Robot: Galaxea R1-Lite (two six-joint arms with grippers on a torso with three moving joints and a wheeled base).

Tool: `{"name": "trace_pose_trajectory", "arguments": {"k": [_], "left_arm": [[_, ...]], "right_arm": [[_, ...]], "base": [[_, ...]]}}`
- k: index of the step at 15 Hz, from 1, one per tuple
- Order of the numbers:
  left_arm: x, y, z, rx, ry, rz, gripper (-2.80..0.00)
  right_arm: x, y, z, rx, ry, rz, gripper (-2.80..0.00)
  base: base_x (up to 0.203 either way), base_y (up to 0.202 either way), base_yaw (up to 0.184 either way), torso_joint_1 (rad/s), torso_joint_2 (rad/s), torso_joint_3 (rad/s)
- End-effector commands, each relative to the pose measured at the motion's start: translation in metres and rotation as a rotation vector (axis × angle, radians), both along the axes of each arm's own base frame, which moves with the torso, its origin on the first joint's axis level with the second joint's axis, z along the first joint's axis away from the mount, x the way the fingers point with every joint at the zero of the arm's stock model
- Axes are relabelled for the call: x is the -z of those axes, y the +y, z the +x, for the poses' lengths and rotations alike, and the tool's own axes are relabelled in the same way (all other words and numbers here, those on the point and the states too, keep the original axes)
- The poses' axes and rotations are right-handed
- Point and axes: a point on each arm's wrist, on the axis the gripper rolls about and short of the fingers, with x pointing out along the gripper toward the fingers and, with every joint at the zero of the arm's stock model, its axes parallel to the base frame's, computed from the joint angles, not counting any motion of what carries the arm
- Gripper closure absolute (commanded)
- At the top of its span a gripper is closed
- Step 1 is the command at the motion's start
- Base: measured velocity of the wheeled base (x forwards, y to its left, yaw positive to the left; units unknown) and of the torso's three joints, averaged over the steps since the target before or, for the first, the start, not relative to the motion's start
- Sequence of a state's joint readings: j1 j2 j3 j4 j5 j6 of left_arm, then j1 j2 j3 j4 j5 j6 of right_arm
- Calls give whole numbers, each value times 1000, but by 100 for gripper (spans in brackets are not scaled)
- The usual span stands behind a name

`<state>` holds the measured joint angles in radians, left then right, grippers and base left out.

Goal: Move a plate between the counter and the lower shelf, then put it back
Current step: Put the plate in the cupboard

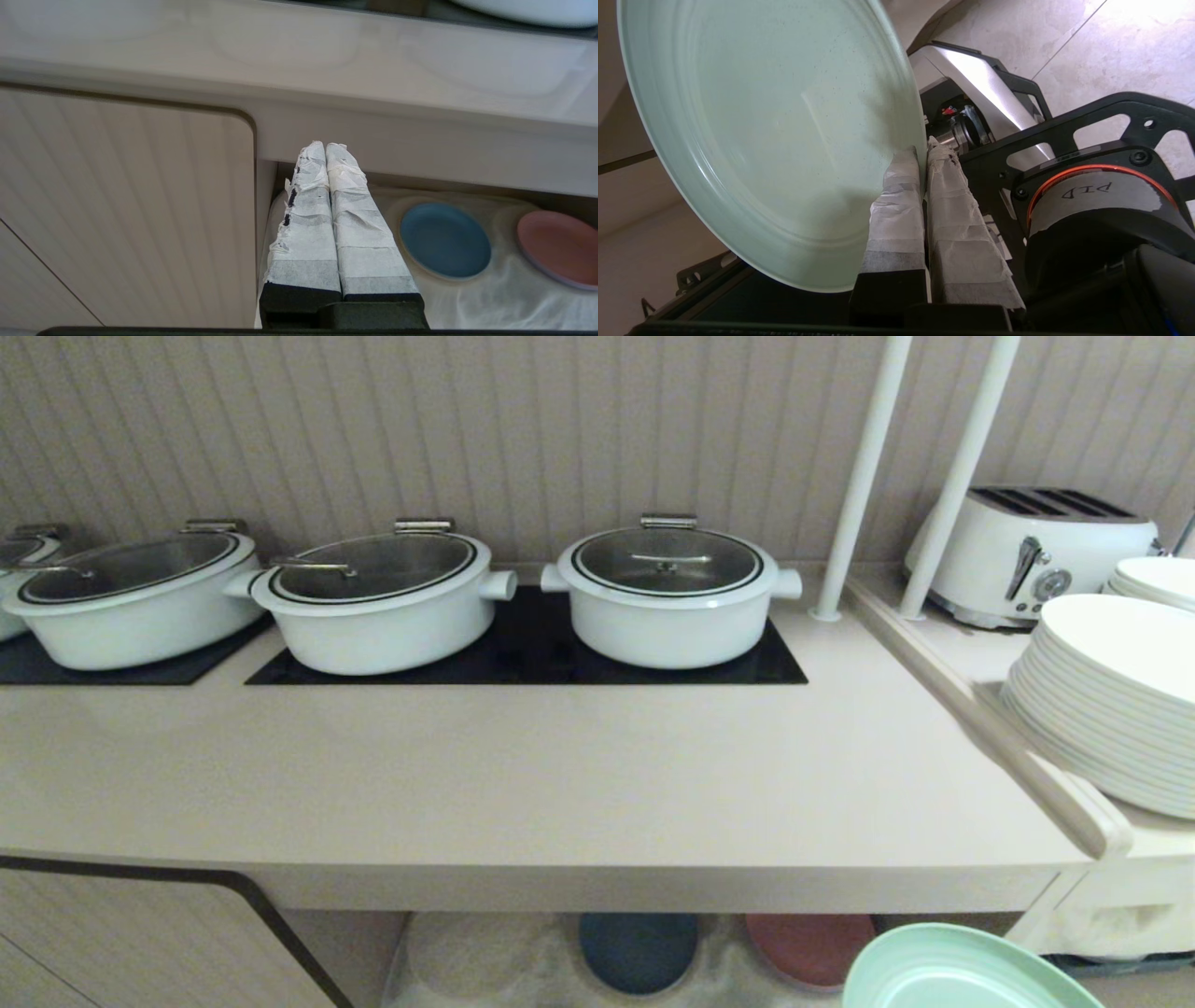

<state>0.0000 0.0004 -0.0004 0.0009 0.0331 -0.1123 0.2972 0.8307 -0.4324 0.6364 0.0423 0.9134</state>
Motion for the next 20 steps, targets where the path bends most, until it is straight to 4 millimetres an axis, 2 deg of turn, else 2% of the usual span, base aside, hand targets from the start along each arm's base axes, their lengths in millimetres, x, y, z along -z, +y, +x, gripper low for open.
{"name": "trace_pose_trajectory", "arguments": {"k": [1,20], "left_arm": [[0,0,0,-1,-1,-1,0],[0,0,0,-1,-1,-1,0]], "right_arm": [[0,0,0,6,6,2,0],[1,0,0,7,10,-1,0]], "base": [[0,0,0,-189,374,181],[0,0,0,-259,516,253]]}}
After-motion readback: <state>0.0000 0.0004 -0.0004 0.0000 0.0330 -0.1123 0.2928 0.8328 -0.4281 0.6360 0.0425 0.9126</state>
